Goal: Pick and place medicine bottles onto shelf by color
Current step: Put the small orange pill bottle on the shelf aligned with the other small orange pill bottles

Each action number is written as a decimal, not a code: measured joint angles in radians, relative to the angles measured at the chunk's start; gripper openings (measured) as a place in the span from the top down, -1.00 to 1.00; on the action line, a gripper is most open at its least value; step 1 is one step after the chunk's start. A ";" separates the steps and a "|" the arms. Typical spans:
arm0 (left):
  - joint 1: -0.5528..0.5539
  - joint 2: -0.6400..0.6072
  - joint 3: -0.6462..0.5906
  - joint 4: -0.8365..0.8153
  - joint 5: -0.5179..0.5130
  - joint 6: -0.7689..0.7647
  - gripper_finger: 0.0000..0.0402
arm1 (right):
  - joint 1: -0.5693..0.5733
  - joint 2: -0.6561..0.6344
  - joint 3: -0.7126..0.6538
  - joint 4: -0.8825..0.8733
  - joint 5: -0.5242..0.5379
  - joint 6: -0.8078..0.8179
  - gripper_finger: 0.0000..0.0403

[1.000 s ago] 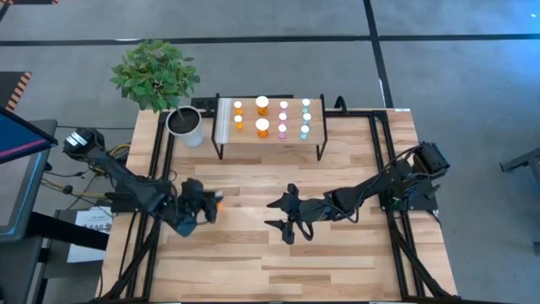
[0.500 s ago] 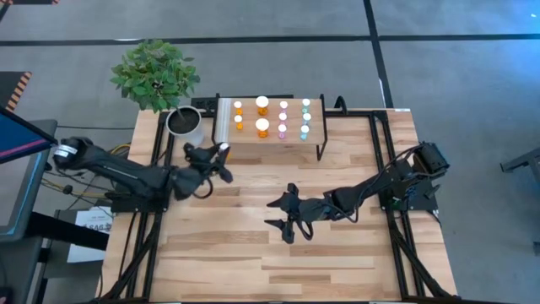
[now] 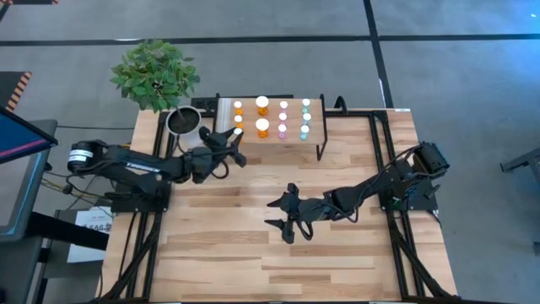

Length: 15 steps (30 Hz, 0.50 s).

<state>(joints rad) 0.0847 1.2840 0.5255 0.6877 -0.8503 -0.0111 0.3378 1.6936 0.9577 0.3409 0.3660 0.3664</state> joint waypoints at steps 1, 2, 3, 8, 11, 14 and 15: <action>0.011 0.013 0.000 0.006 0.007 0.000 0.48 | 0.000 0.000 0.000 0.000 0.000 0.000 -0.40; 0.019 0.023 0.000 0.015 0.008 0.001 0.48 | 0.000 0.000 0.000 0.000 0.000 0.000 -0.40; 0.028 0.031 0.000 0.028 0.008 0.001 0.48 | 0.000 0.000 0.000 0.000 0.000 0.000 -0.40; 0.073 0.046 0.000 0.032 0.063 -0.011 0.48 | 0.000 0.000 0.000 0.000 0.000 0.000 -0.40; 0.089 0.045 0.000 0.030 0.081 -0.024 0.48 | 0.000 0.000 0.000 0.000 0.000 0.000 -0.40; 0.100 0.045 0.000 0.028 0.086 -0.027 0.48 | 0.000 0.000 0.000 0.000 0.001 0.000 -0.40; 0.104 0.045 0.000 0.023 0.094 -0.033 0.48 | 0.000 0.000 0.000 0.000 0.001 0.000 -0.40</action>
<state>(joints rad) 0.1888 1.3293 0.5255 0.7109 -0.7561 -0.0439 0.3378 1.6936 0.9577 0.3405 0.3670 0.3664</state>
